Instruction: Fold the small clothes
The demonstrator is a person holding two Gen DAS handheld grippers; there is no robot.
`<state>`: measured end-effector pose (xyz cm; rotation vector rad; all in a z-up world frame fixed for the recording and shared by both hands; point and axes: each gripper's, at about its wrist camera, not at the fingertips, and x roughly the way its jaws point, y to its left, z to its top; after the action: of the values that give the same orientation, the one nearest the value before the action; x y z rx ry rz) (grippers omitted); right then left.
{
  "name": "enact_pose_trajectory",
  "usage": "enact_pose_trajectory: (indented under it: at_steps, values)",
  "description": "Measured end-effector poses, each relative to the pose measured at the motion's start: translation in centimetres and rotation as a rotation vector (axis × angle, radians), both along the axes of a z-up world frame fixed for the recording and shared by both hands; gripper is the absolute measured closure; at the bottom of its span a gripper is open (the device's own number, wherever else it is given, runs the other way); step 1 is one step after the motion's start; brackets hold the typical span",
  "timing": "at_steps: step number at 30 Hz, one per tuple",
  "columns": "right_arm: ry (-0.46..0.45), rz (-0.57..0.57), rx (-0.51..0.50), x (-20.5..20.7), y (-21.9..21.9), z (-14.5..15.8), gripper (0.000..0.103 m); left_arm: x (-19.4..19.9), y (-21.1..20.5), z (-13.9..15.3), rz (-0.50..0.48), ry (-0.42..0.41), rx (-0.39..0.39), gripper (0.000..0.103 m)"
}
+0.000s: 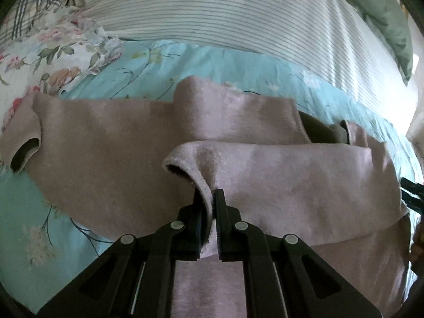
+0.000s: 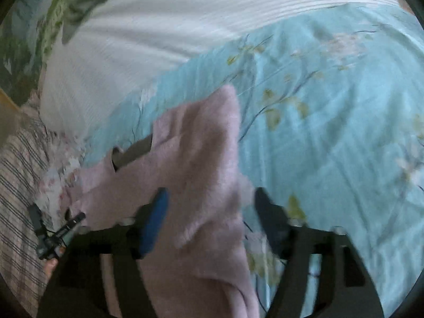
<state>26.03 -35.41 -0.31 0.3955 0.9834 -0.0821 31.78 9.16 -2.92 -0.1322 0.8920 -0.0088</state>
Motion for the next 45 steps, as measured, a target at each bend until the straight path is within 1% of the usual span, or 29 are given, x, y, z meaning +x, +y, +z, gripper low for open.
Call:
enact_pose_trajectory:
  at_steps: [1,3,4,7,9,11,13,15,17,19,20,21,22,24,25,26,27,28,29,30,33,35,36,37,40,42,43,44,45]
  values:
    - [0.022,0.007,-0.006,0.3,0.1,-0.5,0.046,-0.1,-0.3,0.2,-0.011,-0.002,-0.003,0.096]
    - [0.052,0.007,-0.005,0.4,-0.4,-0.8,0.093,-0.3,-0.8,0.6,-0.03,-0.005,-0.01,0.096]
    - [0.04,0.003,-0.004,0.2,-0.7,-0.4,0.093,-0.5,-1.2,1.0,-0.048,-0.007,-0.025,0.096]
    - [-0.001,-0.014,-0.07,-0.8,-2.1,1.6,0.094,-0.7,-2.2,1.3,-0.095,-0.005,-0.072,0.096]
    - [-0.001,-0.038,-0.073,-1.2,-3.7,2.2,0.094,-0.5,-3.0,0.9,-0.119,0.007,-0.077,0.096]
    - [0.032,-0.033,-0.068,-0.8,-4.1,1.5,0.094,-0.1,-3.6,0.2,-0.118,0.017,-0.042,0.096]
    - [0.057,-0.078,-0.152,-1.2,-3.6,1.5,0.089,0.4,-3.6,-0.8,-0.104,0.044,-0.028,0.096]
    - [-0.006,-0.094,-0.214,-2.5,-2.3,2.9,0.089,0.6,-3.1,-1.2,-0.094,0.054,-0.033,0.096]
    - [-0.069,-0.047,-0.195,-3.5,-0.6,3.7,0.089,0.7,-2.4,-1.4,-0.089,0.059,-0.045,0.096]
    - [-0.017,0.047,-0.174,-3.5,1.4,2.4,0.086,0.8,-2.0,-1.7,-0.079,0.066,-0.054,0.095]
    - [0.036,0.059,-0.173,-3.3,1.6,1.2,0.083,0.6,-1.7,-1.7,-0.071,0.069,-0.055,0.093]
    - [0.089,0.035,-0.211,-3.2,1.4,0.1,0.079,0.4,-1.6,-1.7,-0.062,0.07,-0.051,0.09]
    - [0.096,0.018,-0.22,-3.3,1.0,-0.2,0.081,0.0,-1.2,-1.4,-0.044,0.063,-0.043,0.087]
    - [0.055,-0.041,-0.16,-4.4,0.3,0.5,0.081,-0.9,-0.3,-0.7,-0.016,0.044,-0.021,0.086]
    - [0.045,-0.055,-0.161,-4.7,0.4,1.0,0.078,-1.7,0.8,-0.2,0.006,0.028,-0.007,0.082]
    - [0.02,-0.052,-0.157,-5.3,0.9,1.8,0.074,-2.1,1.6,0.1,0.023,0.018,-0.002,0.073]
    - [-0.03,-0.028,-0.126,-6.3,1.6,2.8,0.061,-2.6,2.7,0.5,0.046,0.008,0.002,0.068]
    - [-0.059,-0.012,-0.102,-6.8,2.0,3.3,0.049,-3.2,4.4,1.0,0.088,-0.001,0.015,0.056]
    - [-0.091,0.012,-0.073,-7.6,2.7,3.8,0.046,-3.4,5.5,1.3,0.116,-0.003,0.025,0.047]
    - [-0.111,0.041,-0.053,-8.6,3.8,4.3,0.045,-3.7,6.9,1.6,0.155,-0.006,0.043,0.044]
    - [-0.112,0.089,-0.006,-10.2,6.4,4.0,0.045,-3.9,11.0,2.2,0.266,-0.004,0.118,0.038]
    - [-0.097,0.108,0.019,-10.5,8.3,3.1,0.045,-3.5,13.7,2.6,0.332,-0.001,0.159,0.024]
    - [-0.085,0.12,0.032,-11.0,9.1,2.6,0.045,-3.1,14.8,2.7,0.357,-0.001,0.181,0.021]
    - [-0.072,0.129,0.045,-11.1,9.9,2.1,0.045,-2.4,16.2,2.6,0.39,0.007,0.228,0.019]
    - [-0.041,0.148,0.084,-11.8,11.2,0.9,0.045,0.7,18.7,1.4,0.411,0.08,0.325,0.019]
    - [-0.018,0.16,0.09,-11.6,12.0,-0.1,0.045,2.7,19.8,0.1,0.399,0.134,0.343,0.019]
    - [-0.004,0.167,0.096,-11.3,12.4,-0.5,0.045,3.7,20.5,-0.6,0.403,0.157,0.354,0.022]
    - [0.007,0.173,0.104,-11.2,12.8,-0.9,0.045,4.2,21.0,-0.8,0.404,0.161,0.355,0.045]
    - [0.011,0.177,0.111,-11.3,13.0,-1.0,0.045,4.7,21.7,-1.0,0.402,0.159,0.342,0.064]
